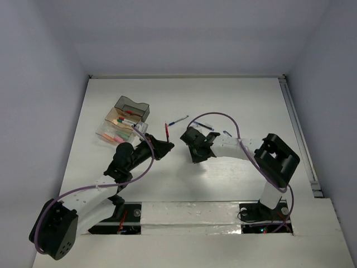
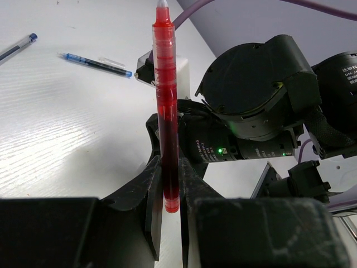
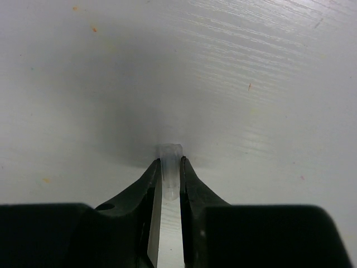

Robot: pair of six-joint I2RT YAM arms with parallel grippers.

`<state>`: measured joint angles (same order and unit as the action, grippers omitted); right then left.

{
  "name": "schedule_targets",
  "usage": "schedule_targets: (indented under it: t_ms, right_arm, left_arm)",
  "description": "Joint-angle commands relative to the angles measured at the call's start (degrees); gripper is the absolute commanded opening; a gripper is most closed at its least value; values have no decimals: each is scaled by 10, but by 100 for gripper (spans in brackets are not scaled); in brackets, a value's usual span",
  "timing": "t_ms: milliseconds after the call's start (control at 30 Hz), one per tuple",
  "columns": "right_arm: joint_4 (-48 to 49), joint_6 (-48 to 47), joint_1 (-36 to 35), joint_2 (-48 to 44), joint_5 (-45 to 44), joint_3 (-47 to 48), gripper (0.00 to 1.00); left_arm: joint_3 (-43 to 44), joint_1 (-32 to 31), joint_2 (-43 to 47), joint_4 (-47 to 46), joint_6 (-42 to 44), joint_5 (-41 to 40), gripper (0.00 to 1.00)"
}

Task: Sort the stationery into containers
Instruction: Close the pen cap on the pen.

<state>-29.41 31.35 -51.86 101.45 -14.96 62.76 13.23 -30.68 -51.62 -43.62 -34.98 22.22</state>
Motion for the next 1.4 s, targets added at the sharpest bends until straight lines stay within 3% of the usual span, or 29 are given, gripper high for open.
schedule_targets:
  t_ms: [0,200,400,433,600,967,1367]
  right_arm:
    - [20,20,-5,-5,3,-19,1]
    - [73,1,-5,-91,-52,-14,0]
    - [295,-59,-5,-220,-56,-17,0]
    - [360,-64,-5,-227,-51,-17,0]
    - [488,-75,-5,-224,-13,0,0]
    - [507,-60,-5,-178,80,57,0]
    - [452,-60,-5,-177,78,71,0]
  left_arm:
    - [24,-2,6,-23,7,0,0]
    - [26,-2,-1,-23,10,-2,0]
    - [31,-8,-31,-42,11,26,0]
    - [32,-8,-32,-44,13,28,0]
    - [32,-13,-24,-43,25,27,0]
    - [34,-30,-5,-45,45,34,0]
    - [30,-35,22,-26,52,3,0]
